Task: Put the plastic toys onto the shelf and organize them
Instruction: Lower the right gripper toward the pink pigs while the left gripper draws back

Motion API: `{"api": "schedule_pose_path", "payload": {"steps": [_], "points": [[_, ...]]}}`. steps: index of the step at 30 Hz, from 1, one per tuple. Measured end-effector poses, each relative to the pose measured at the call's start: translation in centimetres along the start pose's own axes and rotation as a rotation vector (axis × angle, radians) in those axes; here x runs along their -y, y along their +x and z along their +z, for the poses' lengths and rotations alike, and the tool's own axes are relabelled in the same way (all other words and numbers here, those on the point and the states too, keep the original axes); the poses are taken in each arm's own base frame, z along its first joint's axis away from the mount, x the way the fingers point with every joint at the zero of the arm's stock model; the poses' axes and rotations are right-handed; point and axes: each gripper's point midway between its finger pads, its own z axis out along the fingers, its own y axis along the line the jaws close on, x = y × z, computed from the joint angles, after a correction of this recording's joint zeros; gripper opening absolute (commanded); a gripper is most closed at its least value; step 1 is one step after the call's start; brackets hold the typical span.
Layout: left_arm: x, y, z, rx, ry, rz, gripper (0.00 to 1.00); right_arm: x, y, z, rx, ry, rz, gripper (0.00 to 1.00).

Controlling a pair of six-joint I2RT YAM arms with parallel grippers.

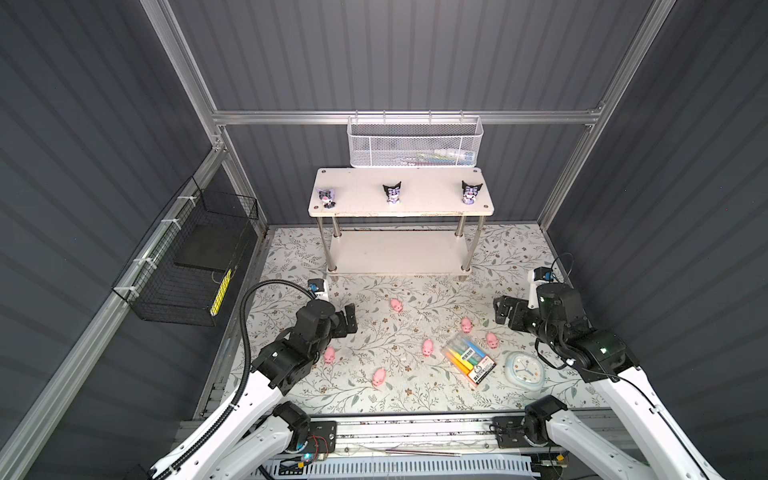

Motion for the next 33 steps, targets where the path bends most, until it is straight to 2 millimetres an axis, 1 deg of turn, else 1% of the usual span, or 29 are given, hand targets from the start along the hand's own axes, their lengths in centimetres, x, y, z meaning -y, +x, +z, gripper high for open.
{"api": "schedule_pose_path", "payload": {"steps": [6, 11, 15, 19, 22, 27, 30, 33], "points": [[1.0, -1.8, 0.3, 0.069, 0.033, 0.023, 1.00, 0.3, -0.2, -0.8, 0.048, -0.010, 0.001, 0.99], [1.3, -1.9, 0.7, 0.064, 0.036, 0.033, 1.00, 0.3, -0.2, -1.0, 0.063, -0.015, 0.004, 0.99], [1.0, -1.5, 0.3, 0.050, 0.031, 0.022, 1.00, -0.2, 0.3, 0.2, 0.035, -0.034, 0.007, 0.99], [0.5, -1.1, -0.5, 0.040, 0.031, -0.021, 1.00, -1.2, 1.5, 2.1, -0.028, -0.073, 0.020, 0.98], [0.0, 0.0, -0.6, 0.019, 0.024, -0.056, 1.00, -2.1, 2.3, 3.2, -0.058, -0.108, 0.032, 0.97], [-1.3, 3.5, -0.1, -0.046, -0.003, -0.107, 1.00, -3.7, 3.0, 3.9, -0.083, -0.164, 0.035, 0.94], [-1.9, 5.5, 0.3, -0.085, -0.015, -0.138, 0.99, -5.0, 3.7, 4.3, -0.108, -0.190, 0.016, 0.92], [-2.3, 7.3, 0.8, -0.128, -0.028, -0.162, 0.99, -6.7, 4.9, 4.6, -0.141, -0.216, -0.018, 0.90]]}}
